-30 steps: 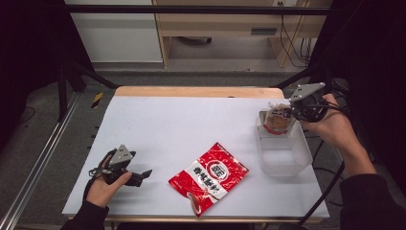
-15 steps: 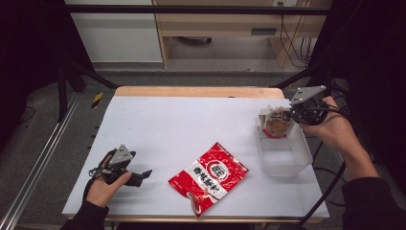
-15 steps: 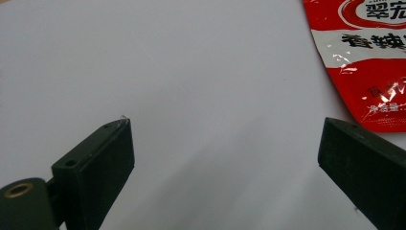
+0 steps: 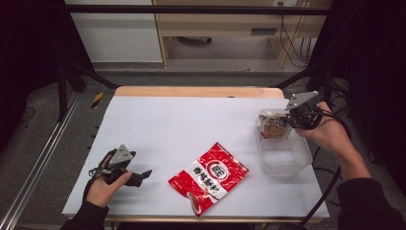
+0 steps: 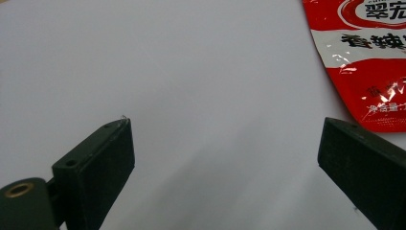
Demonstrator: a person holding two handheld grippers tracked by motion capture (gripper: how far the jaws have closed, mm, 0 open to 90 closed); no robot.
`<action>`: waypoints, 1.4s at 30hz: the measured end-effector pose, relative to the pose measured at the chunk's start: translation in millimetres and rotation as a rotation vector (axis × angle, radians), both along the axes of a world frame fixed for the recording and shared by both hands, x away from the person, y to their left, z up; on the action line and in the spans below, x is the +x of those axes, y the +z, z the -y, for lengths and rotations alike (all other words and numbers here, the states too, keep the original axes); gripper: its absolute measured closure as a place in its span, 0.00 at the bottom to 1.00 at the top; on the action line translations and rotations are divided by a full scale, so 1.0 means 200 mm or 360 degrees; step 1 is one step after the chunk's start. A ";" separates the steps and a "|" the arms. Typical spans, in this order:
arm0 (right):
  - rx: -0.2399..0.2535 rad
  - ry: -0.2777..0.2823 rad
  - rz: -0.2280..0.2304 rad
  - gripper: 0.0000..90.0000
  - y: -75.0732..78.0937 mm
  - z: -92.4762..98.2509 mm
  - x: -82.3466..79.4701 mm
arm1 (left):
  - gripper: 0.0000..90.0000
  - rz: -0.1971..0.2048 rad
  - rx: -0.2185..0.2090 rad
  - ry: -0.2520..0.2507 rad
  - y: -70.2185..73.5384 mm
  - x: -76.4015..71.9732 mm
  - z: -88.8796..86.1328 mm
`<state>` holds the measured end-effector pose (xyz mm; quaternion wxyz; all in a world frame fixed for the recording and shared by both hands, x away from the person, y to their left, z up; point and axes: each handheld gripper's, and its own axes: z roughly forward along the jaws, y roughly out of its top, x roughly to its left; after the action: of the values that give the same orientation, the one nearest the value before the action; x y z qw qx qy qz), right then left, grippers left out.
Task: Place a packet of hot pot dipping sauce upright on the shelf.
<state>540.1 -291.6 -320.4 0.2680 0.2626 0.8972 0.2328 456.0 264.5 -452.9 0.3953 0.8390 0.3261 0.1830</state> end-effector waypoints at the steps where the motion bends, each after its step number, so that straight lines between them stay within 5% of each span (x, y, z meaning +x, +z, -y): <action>1: 0.0005 -0.0003 -0.0006 0.97 -0.01 0.00 0.00 | 0.06 0.0000 0.0000 -0.0001 0.00 0.00 0.00; 12: 0.0008 -0.0023 -0.0073 0.96 -0.12 0.00 0.03 | 0.06 -0.0004 0.0005 -0.0008 0.00 0.00 0.00; 21: 0.0060 -0.0077 -0.0093 0.93 -0.12 0.02 0.02 | 0.06 -0.0002 0.0007 -0.0016 0.00 -0.01 0.01; 28: 0.0101 -0.0124 -0.0102 0.78 -0.10 0.04 0.01 | 0.06 -0.0001 0.0004 -0.0018 0.00 0.00 0.01; 42: 0.0229 -0.0190 0.0043 0.46 -0.02 0.06 -0.14 | 0.06 0.0000 0.0004 -0.0022 0.00 -0.01 0.01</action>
<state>512.6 -303.4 -323.6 0.2741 0.3310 0.8573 0.2837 454.7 262.1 -452.0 0.3955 0.8418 0.3199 0.1808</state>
